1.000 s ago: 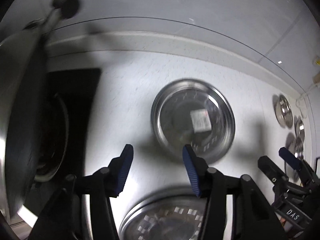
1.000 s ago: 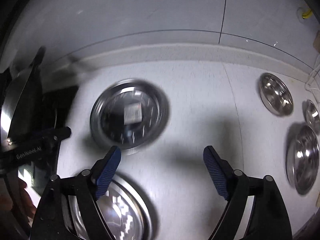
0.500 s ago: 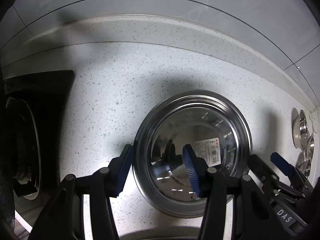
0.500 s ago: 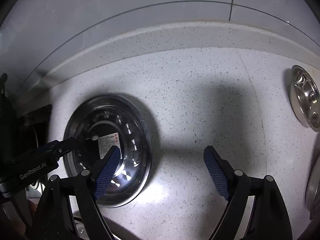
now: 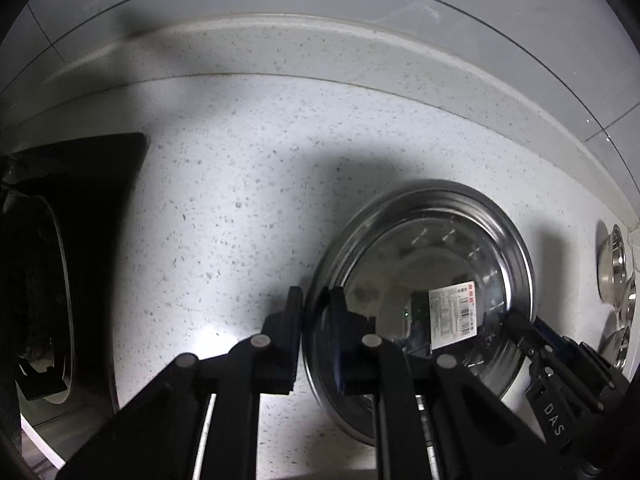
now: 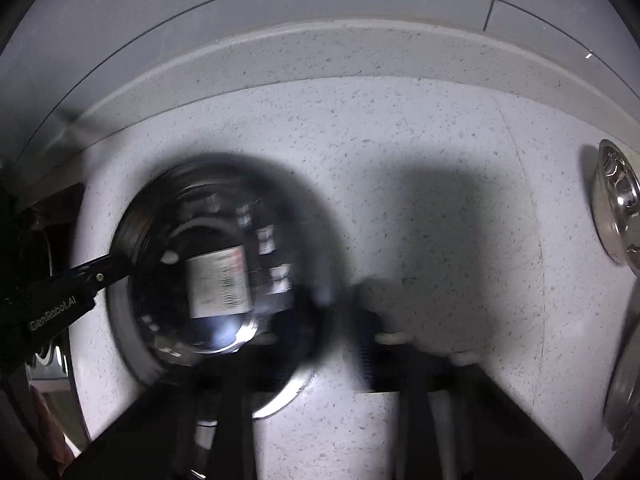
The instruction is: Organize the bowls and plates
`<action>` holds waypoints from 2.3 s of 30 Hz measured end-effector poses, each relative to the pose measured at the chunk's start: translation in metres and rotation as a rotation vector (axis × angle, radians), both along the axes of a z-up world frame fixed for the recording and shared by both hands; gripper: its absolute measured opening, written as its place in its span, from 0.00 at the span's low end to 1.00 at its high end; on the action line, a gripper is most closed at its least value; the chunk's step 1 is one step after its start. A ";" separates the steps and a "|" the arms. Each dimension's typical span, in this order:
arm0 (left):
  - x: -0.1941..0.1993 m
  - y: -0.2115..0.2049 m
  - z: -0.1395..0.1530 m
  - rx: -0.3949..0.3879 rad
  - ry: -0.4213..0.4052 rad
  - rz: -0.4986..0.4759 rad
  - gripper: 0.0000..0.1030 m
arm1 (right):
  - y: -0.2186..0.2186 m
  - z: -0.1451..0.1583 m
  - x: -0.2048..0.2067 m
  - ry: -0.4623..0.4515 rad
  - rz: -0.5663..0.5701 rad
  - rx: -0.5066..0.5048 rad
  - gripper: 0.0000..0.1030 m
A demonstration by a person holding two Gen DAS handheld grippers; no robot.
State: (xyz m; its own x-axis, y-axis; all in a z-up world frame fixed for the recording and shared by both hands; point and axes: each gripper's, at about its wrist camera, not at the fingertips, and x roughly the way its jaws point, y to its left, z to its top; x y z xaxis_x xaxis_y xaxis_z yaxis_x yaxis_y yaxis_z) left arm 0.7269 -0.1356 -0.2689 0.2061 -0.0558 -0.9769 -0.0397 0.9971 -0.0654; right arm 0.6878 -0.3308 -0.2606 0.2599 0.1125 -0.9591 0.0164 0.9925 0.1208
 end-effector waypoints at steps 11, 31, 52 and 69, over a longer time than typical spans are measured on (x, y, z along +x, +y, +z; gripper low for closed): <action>-0.019 -0.011 0.009 0.026 -0.002 -0.052 0.11 | 0.013 0.010 -0.021 -0.006 0.015 -0.050 0.12; -0.148 0.026 0.064 0.040 -0.078 -0.128 0.11 | 0.027 0.071 -0.157 -0.077 0.031 -0.053 0.12; -0.215 0.048 0.037 0.061 -0.042 -0.167 0.12 | 0.043 0.049 -0.222 -0.020 0.037 -0.059 0.12; -0.219 0.041 0.014 0.090 -0.017 -0.169 0.12 | 0.045 0.030 -0.225 -0.004 0.061 -0.075 0.12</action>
State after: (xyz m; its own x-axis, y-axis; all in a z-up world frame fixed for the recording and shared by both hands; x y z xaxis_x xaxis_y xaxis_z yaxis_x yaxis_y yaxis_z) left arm 0.5076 -0.0945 -0.2546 0.2173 -0.0040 -0.9761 0.1296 0.9913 0.0248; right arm 0.4631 -0.2855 -0.2311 0.2582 0.0556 -0.9645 -0.0446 0.9980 0.0456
